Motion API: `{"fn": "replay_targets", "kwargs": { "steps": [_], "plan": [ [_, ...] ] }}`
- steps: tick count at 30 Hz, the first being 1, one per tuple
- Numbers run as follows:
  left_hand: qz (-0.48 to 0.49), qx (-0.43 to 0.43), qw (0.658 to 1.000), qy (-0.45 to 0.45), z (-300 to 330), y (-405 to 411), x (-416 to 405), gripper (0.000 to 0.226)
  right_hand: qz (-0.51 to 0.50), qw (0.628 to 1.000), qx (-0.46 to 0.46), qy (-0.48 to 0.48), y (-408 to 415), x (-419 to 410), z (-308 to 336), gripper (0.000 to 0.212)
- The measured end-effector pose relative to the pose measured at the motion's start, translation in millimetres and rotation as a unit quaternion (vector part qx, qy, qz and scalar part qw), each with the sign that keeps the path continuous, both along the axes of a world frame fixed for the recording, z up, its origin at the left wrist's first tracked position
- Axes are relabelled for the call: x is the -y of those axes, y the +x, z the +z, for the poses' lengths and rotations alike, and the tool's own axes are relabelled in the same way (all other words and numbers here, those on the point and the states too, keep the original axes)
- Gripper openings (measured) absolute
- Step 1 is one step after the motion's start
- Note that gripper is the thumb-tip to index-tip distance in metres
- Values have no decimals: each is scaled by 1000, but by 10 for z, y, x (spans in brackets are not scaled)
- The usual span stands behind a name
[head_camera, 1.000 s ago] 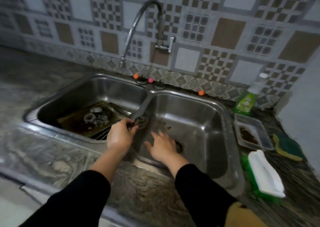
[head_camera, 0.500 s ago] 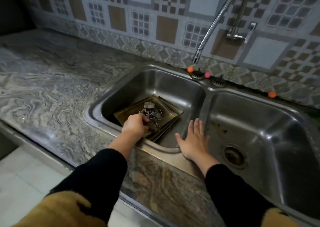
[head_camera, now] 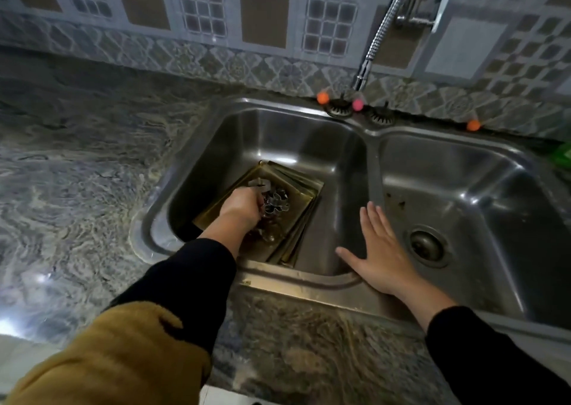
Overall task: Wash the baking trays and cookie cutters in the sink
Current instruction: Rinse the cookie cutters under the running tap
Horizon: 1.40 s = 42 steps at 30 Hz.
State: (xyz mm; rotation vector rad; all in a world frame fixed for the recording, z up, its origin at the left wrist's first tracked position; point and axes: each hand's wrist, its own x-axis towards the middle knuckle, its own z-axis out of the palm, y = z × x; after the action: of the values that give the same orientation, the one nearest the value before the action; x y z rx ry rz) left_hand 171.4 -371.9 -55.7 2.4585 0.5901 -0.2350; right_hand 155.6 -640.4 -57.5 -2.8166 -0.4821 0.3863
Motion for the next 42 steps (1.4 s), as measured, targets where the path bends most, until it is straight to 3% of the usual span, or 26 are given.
{"fn": "replay_targets", "kwargs": {
  "steps": [5,10,13,18,21,25,29,32,36,42],
  "plan": [
    [-58,139,985,-84,314,245,136,21,-10,1000,-16,-1,-37,-20,2,95],
    [-112,326,928,-143,1038,669,562,37,-21,999,29,5,140,-33,103,76],
    [-128,399,889,-185,1513,826,798,43,-33,995,38,88,567,-27,357,65],
    [-188,385,883,-191,1746,1128,1020,55,-138,947,111,267,1681,37,1069,46],
    [-178,369,890,-199,1809,1231,1116,73,-171,924,154,307,2363,159,1564,46],
    [-158,397,896,-118,1778,1356,1071,71,-199,899,191,339,3034,236,1998,41],
    [-141,380,905,-130,1724,1472,968,80,-193,879,225,374,3521,134,2083,39],
    [-142,381,898,-169,1707,1539,897,81,-202,847,256,420,3700,90,2063,33],
    [-129,381,902,-158,1719,1586,846,85,-212,791,273,505,3663,120,2018,20],
    [-115,396,899,-146,1735,1534,924,79,-150,809,278,495,3422,255,1801,13]
  ]
}}
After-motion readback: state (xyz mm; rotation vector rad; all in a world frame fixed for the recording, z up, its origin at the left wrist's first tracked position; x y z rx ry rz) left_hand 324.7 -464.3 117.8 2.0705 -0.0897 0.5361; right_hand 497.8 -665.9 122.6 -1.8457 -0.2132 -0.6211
